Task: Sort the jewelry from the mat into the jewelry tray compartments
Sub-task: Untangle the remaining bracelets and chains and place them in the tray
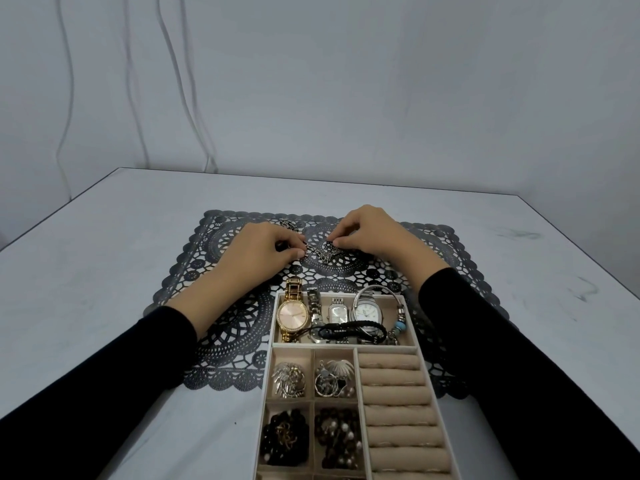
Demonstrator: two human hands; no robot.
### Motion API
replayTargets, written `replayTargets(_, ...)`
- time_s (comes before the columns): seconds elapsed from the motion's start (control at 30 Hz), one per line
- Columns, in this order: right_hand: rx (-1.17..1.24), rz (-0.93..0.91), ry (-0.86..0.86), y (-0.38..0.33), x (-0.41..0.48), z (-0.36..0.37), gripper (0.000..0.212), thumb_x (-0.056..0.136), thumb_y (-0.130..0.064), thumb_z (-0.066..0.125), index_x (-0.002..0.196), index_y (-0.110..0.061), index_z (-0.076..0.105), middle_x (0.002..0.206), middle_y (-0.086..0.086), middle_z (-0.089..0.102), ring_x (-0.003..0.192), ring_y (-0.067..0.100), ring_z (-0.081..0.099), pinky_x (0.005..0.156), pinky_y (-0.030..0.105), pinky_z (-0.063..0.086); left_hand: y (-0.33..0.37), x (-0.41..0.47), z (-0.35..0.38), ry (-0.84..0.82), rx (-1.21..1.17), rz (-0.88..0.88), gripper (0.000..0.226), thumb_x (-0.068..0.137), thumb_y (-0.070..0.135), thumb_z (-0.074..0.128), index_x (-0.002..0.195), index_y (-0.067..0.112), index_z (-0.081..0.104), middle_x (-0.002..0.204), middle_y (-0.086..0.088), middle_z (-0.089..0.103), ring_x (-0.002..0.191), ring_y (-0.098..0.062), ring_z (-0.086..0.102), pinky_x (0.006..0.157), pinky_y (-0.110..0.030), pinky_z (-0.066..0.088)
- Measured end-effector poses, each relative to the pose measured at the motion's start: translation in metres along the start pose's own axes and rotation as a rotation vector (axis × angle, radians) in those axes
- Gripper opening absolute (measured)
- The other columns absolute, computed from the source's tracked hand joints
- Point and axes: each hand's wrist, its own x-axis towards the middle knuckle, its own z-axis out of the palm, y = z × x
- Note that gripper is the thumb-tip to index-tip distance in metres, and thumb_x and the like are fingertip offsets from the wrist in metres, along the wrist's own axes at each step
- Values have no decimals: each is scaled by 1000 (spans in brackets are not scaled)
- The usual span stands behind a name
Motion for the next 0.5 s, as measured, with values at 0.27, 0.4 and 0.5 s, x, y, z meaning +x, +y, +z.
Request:
replayTargets(0.27, -38, 71, -5, -6, 6, 1, 7, 77, -13, 75, 83, -16, 76, 78, -8, 67, 78, 7, 59, 73, 24, 46, -4, -4, 1, 33, 16, 71, 12, 86, 30, 73, 97, 28, 76, 100, 11, 74, 95, -7, 66, 91, -38, 53)
replayTargets(0.4, -62, 55, -15, -6, 3, 3, 3, 83, -14, 70, 85, -15, 72, 89, -2, 69, 83, 11, 60, 69, 21, 44, -2, -6, 0, 42, 27, 97, 11, 88, 28, 71, 98, 27, 76, 99, 10, 74, 95, -9, 66, 89, -38, 54)
replayTargets(0.5, -50, 6, 8, -2, -1, 4, 2, 87, -15, 66, 87, -17, 67, 93, -2, 66, 88, 13, 59, 72, 21, 44, 0, -7, -1, 72, -60, 77, 9, 88, 25, 70, 95, 26, 75, 93, 14, 72, 91, -5, 66, 89, -32, 54)
